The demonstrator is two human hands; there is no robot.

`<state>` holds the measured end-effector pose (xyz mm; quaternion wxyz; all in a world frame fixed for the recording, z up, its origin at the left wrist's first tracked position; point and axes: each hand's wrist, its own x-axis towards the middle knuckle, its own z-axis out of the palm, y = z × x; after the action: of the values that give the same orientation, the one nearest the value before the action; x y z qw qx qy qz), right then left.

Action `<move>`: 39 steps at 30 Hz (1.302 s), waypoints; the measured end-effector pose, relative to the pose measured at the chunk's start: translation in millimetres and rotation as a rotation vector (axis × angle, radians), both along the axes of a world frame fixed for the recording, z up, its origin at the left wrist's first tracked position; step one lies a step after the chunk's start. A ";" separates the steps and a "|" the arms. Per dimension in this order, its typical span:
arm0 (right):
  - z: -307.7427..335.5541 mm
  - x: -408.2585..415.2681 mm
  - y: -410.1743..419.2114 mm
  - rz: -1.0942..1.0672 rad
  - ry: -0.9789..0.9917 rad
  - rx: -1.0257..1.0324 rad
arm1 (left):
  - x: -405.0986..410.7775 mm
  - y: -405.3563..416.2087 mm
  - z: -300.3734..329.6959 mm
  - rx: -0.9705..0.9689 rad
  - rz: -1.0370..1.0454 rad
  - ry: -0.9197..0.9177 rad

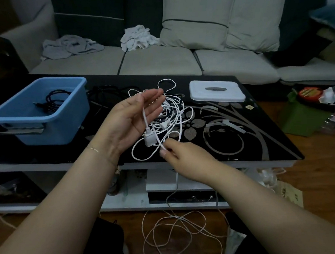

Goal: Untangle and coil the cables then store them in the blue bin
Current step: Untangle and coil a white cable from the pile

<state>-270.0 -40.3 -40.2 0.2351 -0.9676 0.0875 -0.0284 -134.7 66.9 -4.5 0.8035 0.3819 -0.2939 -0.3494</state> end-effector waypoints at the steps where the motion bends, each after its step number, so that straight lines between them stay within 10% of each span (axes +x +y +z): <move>1: -0.2 -1.5 3.0 0.031 -0.004 -0.058 | 0.0 -2.2 -3.8 0.017 0.011 -0.023; 13: 29.8 -9.9 -0.5 0.043 -0.208 -0.195 | -24.0 -16.5 -15.7 0.587 0.149 -0.892; 21: 43.5 -13.6 -31.3 -0.191 -0.276 -0.142 | -34.1 -13.9 -8.1 0.571 -0.189 -0.640; 26: 38.2 -8.3 -51.4 -0.068 -0.337 0.395 | -28.9 -10.4 -9.4 0.512 -0.287 -0.555; 39: 23.9 1.7 -29.0 -0.139 -0.547 0.852 | -40.5 -16.8 -12.3 0.287 -0.256 -0.169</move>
<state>-268.3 -69.3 -16.3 0.6204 -0.7350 0.0910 -0.2580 -175.3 50.2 -16.8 0.6622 0.4800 -0.3538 -0.4537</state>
